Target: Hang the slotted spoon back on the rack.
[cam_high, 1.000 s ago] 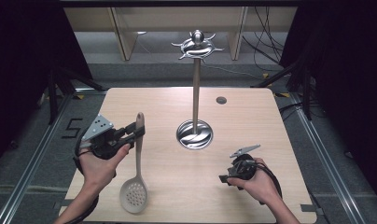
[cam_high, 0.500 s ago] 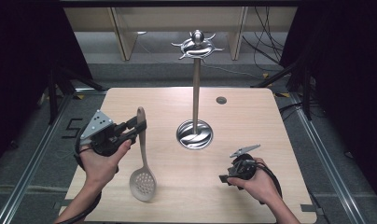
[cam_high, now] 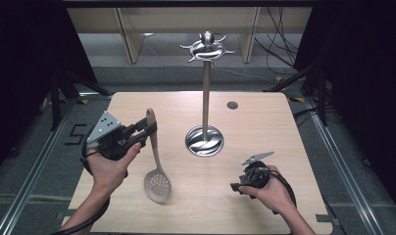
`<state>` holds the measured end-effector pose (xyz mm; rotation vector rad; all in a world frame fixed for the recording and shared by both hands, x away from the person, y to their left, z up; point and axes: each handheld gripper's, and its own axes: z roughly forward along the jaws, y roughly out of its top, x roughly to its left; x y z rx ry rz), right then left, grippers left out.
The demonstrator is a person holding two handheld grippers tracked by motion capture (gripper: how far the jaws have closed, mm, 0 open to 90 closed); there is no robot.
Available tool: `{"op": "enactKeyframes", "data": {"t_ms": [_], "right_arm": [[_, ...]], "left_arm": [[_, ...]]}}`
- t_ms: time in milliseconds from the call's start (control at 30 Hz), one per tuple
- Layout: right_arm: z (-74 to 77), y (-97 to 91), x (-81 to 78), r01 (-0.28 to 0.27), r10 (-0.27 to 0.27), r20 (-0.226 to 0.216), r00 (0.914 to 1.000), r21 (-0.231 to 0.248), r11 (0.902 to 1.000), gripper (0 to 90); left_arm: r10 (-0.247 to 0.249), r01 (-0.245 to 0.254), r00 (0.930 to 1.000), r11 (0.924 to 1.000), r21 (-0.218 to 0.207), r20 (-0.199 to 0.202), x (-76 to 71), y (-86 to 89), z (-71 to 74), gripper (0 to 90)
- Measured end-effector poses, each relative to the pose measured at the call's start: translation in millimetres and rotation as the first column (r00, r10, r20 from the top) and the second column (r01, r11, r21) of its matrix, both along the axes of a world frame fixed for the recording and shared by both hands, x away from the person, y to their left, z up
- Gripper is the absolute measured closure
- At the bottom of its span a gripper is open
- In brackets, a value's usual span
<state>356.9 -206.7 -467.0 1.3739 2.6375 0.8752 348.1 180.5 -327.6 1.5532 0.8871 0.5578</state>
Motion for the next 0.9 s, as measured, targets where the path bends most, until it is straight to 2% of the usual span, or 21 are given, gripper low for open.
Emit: {"op": "enactKeyframes", "data": {"t_ms": [167, 233, 433, 900], "right_arm": [[0.1, 0.0, -0.2, 0.001, -0.001, 0.002, 1.0000, 0.001, 1.0000, 48.6], [-0.8, -0.6, 0.7, -0.018, 0.017, 0.023, 0.9996, 0.013, 0.9998, 48.6], [-1.0, -1.1, 0.9, -0.016, 0.016, 0.030, 0.9994, 0.016, 0.9997, 48.5], [-0.9, -1.3, 1.0, -0.016, 0.016, 0.031, 0.9994, 0.016, 0.9997, 48.4]], "left_arm": [[-0.005, 0.005, 1.0000, 1.0000, -0.002, 0.003, 0.8, -2.3, 2.1, 67.5], [-0.007, 0.007, 0.9999, 1.0000, -0.004, 0.008, 1.1, -3.3, 3.2, 67.4], [-0.011, 0.012, 0.9998, 0.9999, -0.008, 0.013, 3.1, -4.5, 6.4, 67.4], [-0.020, 0.021, 0.9991, 0.9997, -0.011, 0.037, 9.2, -10.0, 18.0, 67.4]]}}
